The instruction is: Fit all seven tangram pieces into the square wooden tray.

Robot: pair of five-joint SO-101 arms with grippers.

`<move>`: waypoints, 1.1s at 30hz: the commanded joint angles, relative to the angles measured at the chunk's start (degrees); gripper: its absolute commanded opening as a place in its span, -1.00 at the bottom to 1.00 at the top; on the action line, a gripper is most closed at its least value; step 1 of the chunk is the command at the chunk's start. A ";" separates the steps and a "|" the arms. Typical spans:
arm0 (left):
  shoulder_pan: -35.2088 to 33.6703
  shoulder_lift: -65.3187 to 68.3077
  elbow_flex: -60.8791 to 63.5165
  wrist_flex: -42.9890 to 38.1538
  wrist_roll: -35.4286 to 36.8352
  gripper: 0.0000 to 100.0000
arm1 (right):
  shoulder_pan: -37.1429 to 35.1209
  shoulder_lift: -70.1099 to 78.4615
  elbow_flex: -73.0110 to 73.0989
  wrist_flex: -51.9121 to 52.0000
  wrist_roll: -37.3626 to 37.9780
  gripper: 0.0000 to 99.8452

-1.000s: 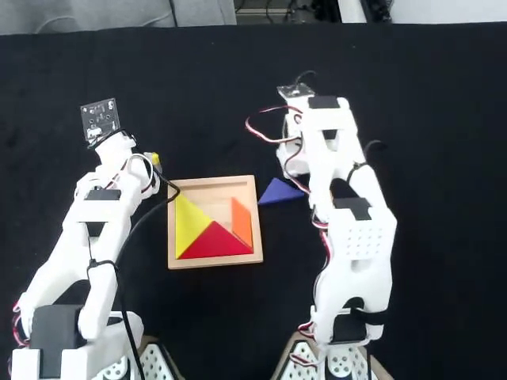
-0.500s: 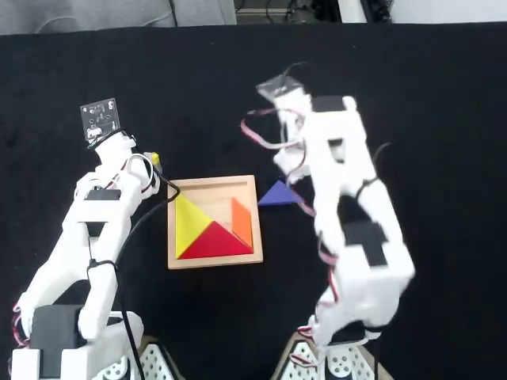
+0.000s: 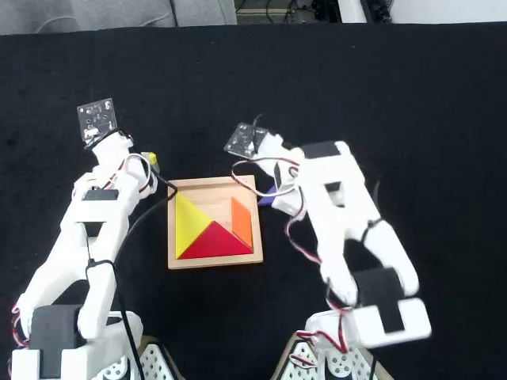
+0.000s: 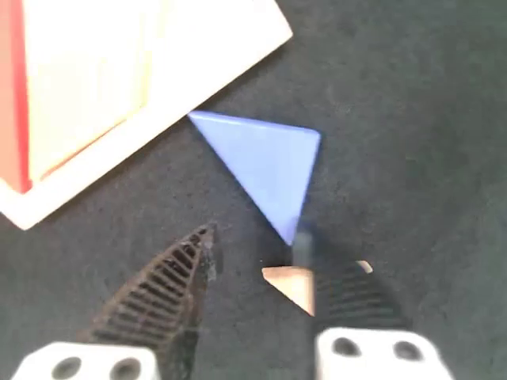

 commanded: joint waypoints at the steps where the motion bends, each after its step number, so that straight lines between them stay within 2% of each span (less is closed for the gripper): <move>1: -1.10 -2.64 -1.10 -0.88 0.44 -0.68 | -0.18 3.91 -7.52 5.45 8.88 -0.41; 6: -1.45 -2.64 -1.19 -0.97 0.44 -0.68 | -0.18 8.84 -16.75 7.91 11.43 -0.49; 13: -4.62 -2.64 -2.59 -0.79 0.53 -0.68 | -3.43 18.24 -26.24 14.51 15.65 -0.49; 18: -4.79 -2.64 -2.59 -0.70 0.53 -0.68 | -3.52 24.75 -31.34 17.14 15.82 -0.49; 33: -4.35 -2.64 -2.59 -0.62 0.53 -0.68 | -1.67 26.77 -28.00 14.33 18.46 -0.49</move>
